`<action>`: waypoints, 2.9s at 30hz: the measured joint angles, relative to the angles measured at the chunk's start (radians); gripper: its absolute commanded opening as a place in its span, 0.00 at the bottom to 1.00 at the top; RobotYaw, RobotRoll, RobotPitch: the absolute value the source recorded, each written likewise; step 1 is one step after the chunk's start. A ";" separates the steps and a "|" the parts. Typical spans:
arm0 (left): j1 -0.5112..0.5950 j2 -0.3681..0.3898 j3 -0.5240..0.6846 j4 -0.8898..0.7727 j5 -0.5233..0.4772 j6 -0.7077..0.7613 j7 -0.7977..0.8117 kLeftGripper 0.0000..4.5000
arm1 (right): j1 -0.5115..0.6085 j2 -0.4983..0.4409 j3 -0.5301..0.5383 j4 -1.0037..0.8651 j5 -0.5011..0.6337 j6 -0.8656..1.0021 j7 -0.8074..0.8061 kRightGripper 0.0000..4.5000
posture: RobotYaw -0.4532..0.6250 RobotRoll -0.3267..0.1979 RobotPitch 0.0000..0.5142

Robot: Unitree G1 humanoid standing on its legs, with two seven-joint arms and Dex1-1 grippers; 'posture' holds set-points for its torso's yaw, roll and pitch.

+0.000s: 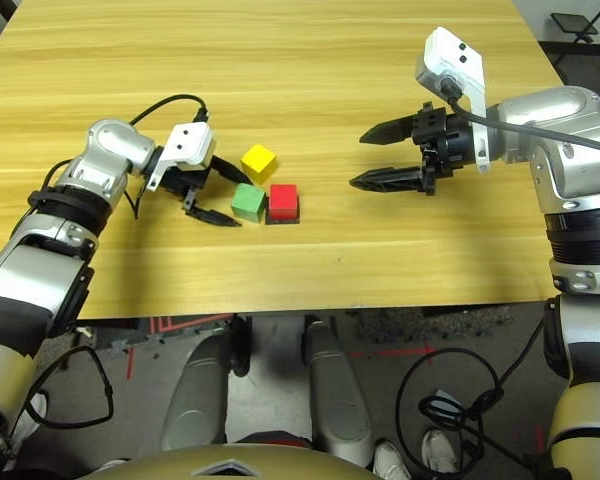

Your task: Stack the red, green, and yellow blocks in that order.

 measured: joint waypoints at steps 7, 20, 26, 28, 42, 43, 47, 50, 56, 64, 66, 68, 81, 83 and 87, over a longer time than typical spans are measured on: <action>0.053 0.017 0.020 -0.128 -0.001 0.144 0.034 0.45 | -0.002 0.003 0.001 0.026 -0.014 -0.019 0.000 1.00 | 0.33 0.42 0.55; 0.168 0.262 0.153 -0.571 -0.010 0.456 0.168 0.45 | -0.020 0.033 0.021 0.089 -0.040 -0.056 0.005 1.00 | 0.39 0.42 0.52; 0.232 0.223 0.156 -0.799 -0.061 0.595 0.231 0.45 | -0.042 0.042 0.032 0.145 -0.069 -0.099 0.010 1.00 | 0.39 0.42 0.51; 0.234 0.195 0.150 -0.844 -0.081 0.629 0.247 0.45 | -0.045 0.046 0.033 0.156 -0.071 -0.107 0.011 1.00 | 0.39 0.42 0.52; 0.201 0.095 0.057 -0.752 -0.084 0.658 0.272 0.45 | -0.020 0.045 0.029 0.149 -0.078 -0.097 0.012 1.00 | 0.34 0.43 0.54; 0.199 0.094 0.053 -0.745 -0.082 0.655 0.271 0.45 | -0.016 0.041 0.027 0.146 -0.077 -0.094 0.012 1.00 | 0.34 0.43 0.54; 0.195 0.083 0.039 -0.738 -0.081 0.650 0.270 0.45 | -0.003 0.033 0.020 0.130 -0.071 -0.083 0.009 1.00 | 0.34 0.44 0.54; 0.191 0.065 0.030 -0.738 -0.081 0.650 0.270 0.45 | 0.001 0.031 0.019 0.119 -0.068 -0.075 0.007 1.00 | 0.33 0.44 0.55; 0.152 0.039 0.017 -0.738 -0.081 0.651 0.272 0.45 | 0.010 0.031 0.014 0.107 -0.067 -0.068 0.001 1.00 | 0.33 0.45 0.56; 0.148 0.014 0.001 -0.737 -0.081 0.653 0.274 0.45 | 0.025 0.031 0.003 0.101 -0.067 -0.060 -0.003 1.00 | 0.32 0.46 0.56; 0.148 0.014 0.000 -0.736 -0.080 0.653 0.274 0.45 | 0.029 0.031 0.000 0.099 -0.067 -0.058 -0.005 1.00 | 0.32 0.45 0.56; 0.148 0.014 0.000 -0.735 -0.080 0.653 0.274 0.45 | 0.031 0.030 0.000 0.093 -0.067 -0.056 -0.007 1.00 | 0.32 0.45 0.56; 0.151 0.016 -0.004 -0.725 -0.078 0.652 0.273 0.45 | 0.036 0.026 -0.001 0.081 -0.066 -0.051 -0.010 1.00 | 0.32 0.45 0.57; 0.155 0.016 -0.004 -0.725 -0.078 0.652 0.274 0.53 | 0.036 0.026 -0.001 0.081 -0.065 -0.051 -0.010 1.00 | 0.32 0.45 0.57; 0.158 0.016 -0.004 -0.726 -0.078 0.653 0.274 0.82 | 0.036 0.026 -0.001 0.081 -0.066 -0.051 -0.010 1.00 | 0.32 0.45 0.57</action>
